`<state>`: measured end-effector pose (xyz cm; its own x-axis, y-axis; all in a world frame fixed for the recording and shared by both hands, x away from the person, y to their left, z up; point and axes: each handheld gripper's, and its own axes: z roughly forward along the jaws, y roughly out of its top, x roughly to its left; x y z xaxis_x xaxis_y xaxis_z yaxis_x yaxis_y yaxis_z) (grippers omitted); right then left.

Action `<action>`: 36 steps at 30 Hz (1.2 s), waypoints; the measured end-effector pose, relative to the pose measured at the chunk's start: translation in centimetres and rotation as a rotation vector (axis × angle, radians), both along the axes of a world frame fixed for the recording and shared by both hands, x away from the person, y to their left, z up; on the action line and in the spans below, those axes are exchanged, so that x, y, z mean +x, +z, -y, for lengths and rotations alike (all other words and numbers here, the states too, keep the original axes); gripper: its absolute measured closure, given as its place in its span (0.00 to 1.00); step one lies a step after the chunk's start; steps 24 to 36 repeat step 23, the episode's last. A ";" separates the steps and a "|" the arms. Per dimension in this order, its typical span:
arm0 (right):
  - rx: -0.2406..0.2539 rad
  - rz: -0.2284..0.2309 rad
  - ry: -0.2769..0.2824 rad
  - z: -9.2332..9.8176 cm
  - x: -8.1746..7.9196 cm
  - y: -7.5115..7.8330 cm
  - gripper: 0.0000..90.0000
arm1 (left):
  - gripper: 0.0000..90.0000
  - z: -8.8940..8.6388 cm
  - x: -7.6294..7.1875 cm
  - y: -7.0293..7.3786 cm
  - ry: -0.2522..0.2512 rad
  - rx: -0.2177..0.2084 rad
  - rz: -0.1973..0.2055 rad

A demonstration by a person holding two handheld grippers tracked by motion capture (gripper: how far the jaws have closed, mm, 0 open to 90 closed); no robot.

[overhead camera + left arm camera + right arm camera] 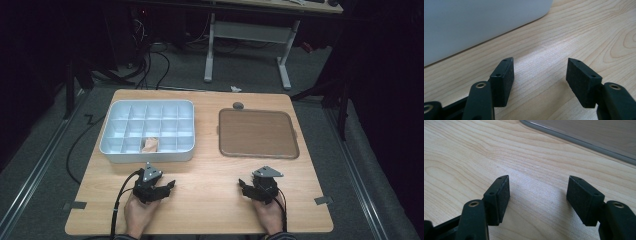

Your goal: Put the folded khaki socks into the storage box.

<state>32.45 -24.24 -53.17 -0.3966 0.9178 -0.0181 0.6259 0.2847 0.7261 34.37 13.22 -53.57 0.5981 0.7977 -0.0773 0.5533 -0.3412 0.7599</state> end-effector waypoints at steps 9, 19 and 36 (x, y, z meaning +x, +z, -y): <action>0.002 -0.001 0.000 0.0 0.0 0.0 0.39 | 0.43 0.0 0.0 0.0 -0.001 0.006 0.002; 0.003 -0.001 0.001 0.1 0.0 0.0 0.39 | 0.43 0.0 0.0 0.0 0.003 -0.002 -0.001; 0.003 0.000 0.002 0.0 0.0 0.0 0.39 | 0.43 0.0 0.0 0.0 0.003 -0.003 -0.002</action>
